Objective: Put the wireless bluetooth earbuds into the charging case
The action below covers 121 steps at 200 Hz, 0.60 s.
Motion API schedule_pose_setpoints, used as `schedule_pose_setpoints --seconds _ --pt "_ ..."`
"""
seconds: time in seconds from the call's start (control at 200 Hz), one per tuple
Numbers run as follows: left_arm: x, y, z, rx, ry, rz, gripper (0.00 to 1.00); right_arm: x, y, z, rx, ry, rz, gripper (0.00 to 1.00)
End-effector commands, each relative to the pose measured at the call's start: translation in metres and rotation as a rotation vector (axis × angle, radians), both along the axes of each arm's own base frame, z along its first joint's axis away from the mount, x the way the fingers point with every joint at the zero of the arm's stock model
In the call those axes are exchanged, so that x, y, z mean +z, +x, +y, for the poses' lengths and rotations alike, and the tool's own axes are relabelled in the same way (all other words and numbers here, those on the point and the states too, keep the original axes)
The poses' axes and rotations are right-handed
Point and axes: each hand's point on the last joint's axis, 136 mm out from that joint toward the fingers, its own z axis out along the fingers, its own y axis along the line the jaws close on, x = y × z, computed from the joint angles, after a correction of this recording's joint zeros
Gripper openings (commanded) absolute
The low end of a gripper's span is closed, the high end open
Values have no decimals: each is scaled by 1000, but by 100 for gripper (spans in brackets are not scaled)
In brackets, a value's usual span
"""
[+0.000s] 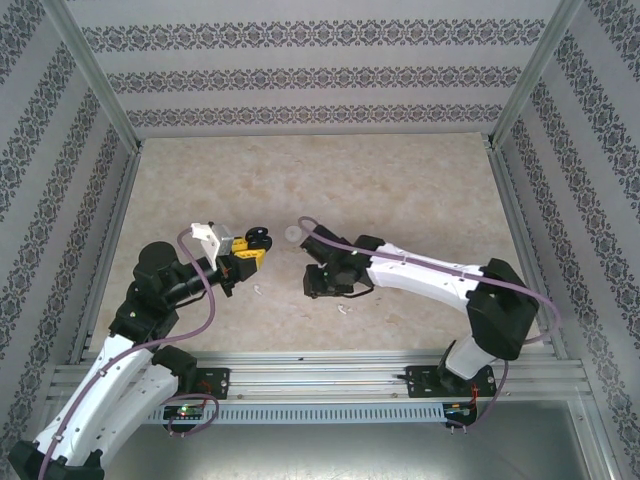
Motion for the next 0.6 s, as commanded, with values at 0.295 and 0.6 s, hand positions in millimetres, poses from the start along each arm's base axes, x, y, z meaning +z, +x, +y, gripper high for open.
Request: schedule_pose_setpoints --seconds 0.295,0.6 --pt "-10 -1 3 11 21 1 3 -62 -8 29 140 -114 67 18" --pt "-12 3 1 14 10 6 3 -82 -1 14 117 -162 87 17"
